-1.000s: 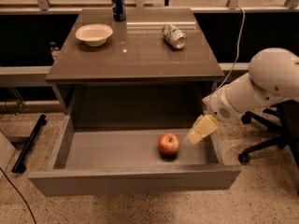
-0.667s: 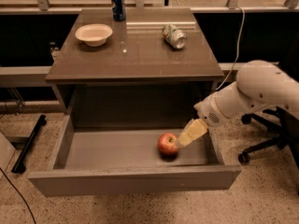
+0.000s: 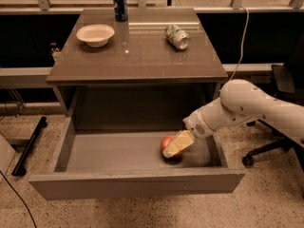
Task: Pick apple from top drawer and place on counter
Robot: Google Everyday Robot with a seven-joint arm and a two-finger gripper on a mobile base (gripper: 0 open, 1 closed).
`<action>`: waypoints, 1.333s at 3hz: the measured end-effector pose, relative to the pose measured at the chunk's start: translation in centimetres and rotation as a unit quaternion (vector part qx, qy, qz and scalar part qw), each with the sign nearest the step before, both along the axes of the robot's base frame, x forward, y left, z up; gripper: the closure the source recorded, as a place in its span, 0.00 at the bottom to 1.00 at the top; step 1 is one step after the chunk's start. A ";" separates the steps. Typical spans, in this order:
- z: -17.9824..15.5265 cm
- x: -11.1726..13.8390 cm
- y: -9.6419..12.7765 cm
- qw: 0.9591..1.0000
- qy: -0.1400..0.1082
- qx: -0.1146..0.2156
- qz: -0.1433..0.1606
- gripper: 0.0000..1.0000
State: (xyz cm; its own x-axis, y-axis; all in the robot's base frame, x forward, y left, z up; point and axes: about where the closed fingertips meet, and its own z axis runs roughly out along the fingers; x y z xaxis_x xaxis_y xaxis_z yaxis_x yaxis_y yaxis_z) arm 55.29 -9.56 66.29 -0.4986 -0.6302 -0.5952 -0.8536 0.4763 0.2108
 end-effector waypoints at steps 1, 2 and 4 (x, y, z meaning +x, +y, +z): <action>-2.6 0.0 1.2 1.000 0.023 0.010 -0.009 0.02; -3.9 -0.2 1.3 0.999 0.035 0.009 -0.021 0.25; -2.7 -0.9 0.0 0.999 0.033 -0.009 -0.037 0.71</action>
Offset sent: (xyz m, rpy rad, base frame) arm -0.0019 0.0105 -0.0517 0.0145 0.0941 -0.0780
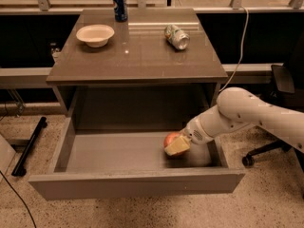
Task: Pick apple from top drawer and place on counter
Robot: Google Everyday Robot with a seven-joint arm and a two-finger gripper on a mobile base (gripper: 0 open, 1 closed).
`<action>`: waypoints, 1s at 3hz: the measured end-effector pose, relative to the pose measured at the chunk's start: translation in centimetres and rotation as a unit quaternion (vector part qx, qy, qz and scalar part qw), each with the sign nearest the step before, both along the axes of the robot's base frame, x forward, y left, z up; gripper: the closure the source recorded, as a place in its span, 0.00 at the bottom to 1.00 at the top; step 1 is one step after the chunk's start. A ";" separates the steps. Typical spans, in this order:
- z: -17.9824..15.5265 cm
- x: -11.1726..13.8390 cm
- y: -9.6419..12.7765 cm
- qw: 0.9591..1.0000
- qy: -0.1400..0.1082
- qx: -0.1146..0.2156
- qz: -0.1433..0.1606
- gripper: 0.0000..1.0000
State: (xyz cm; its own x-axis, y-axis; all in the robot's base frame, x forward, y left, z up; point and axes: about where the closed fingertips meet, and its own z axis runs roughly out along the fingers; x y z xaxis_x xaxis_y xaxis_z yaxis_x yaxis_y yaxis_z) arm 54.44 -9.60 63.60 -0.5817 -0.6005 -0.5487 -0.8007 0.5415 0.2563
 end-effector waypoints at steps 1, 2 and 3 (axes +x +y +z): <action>3.6 0.3 -1.1 1.000 -0.015 0.006 0.001 1.00; 8.2 1.5 -2.3 0.999 -0.037 0.012 0.027 1.00; 14.3 3.5 -4.0 0.995 -0.075 -0.001 0.064 1.00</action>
Offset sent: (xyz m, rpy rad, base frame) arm 0.0328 -0.0426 0.1480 0.0426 -0.1322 0.1177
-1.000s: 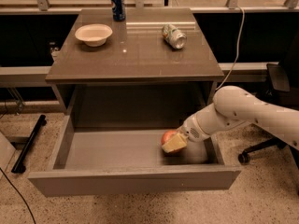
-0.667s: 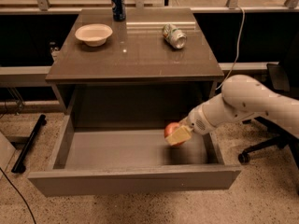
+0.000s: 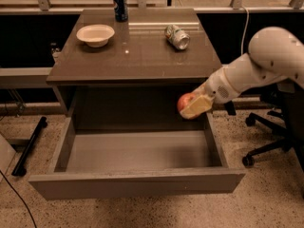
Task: Pick apple from top drawer and place on counter
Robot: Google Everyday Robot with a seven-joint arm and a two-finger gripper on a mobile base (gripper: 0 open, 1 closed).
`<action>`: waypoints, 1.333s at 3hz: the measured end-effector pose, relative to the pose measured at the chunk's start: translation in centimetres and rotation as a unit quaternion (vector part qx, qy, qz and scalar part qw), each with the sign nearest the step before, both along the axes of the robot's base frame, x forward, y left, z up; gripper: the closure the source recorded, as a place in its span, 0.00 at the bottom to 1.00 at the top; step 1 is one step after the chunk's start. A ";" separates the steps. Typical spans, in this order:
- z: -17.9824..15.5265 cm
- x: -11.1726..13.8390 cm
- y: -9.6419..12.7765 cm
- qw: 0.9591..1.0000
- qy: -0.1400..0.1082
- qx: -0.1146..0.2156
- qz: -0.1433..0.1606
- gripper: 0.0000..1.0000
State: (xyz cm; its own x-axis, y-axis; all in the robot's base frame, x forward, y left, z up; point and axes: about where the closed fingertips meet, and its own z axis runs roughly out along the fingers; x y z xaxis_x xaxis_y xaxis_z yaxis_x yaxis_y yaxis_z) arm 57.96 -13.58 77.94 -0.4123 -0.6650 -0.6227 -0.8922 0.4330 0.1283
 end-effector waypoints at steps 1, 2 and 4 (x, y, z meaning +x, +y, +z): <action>6.1 2.3 -1.2 0.998 -0.046 -0.025 0.031 1.00; 9.5 3.6 -1.7 0.996 -0.075 -0.026 0.034 1.00; 9.3 4.3 -0.9 0.997 -0.078 -0.004 0.022 1.00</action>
Offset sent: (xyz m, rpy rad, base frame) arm 0.0251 -0.0129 0.0651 -0.0524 -0.0984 0.0662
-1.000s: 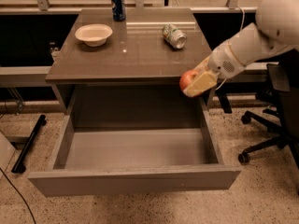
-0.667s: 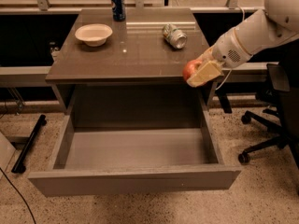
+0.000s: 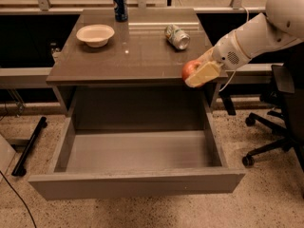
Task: Pick apple from top drawer and place on counter
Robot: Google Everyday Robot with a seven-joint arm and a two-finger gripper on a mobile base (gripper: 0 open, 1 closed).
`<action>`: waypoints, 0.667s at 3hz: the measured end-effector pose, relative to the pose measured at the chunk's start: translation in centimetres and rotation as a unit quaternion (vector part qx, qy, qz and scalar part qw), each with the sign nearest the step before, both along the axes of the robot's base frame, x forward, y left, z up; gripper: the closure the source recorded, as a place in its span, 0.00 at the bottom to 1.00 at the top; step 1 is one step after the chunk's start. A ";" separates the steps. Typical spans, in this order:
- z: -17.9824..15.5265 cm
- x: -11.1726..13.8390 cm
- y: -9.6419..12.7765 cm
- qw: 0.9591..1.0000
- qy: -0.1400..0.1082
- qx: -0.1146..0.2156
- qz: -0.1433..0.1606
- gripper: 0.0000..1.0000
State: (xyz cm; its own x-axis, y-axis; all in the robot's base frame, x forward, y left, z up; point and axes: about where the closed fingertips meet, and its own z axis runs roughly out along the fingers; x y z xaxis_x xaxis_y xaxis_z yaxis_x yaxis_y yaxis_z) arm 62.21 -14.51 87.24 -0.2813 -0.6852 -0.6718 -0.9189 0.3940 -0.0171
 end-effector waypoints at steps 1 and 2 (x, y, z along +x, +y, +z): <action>0.5 2.4 2.6 0.999 -0.013 0.042 -0.010 1.00; 1.0 5.1 5.8 0.997 -0.022 0.072 -0.007 1.00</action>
Offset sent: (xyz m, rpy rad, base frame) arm 0.0894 0.0976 0.0241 0.2218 -0.0795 -0.0072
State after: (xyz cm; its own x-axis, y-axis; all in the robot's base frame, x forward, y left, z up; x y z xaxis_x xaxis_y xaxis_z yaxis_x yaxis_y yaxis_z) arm 67.34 -8.75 88.22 -0.2587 -0.5766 -0.7750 -0.9127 0.4087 0.0006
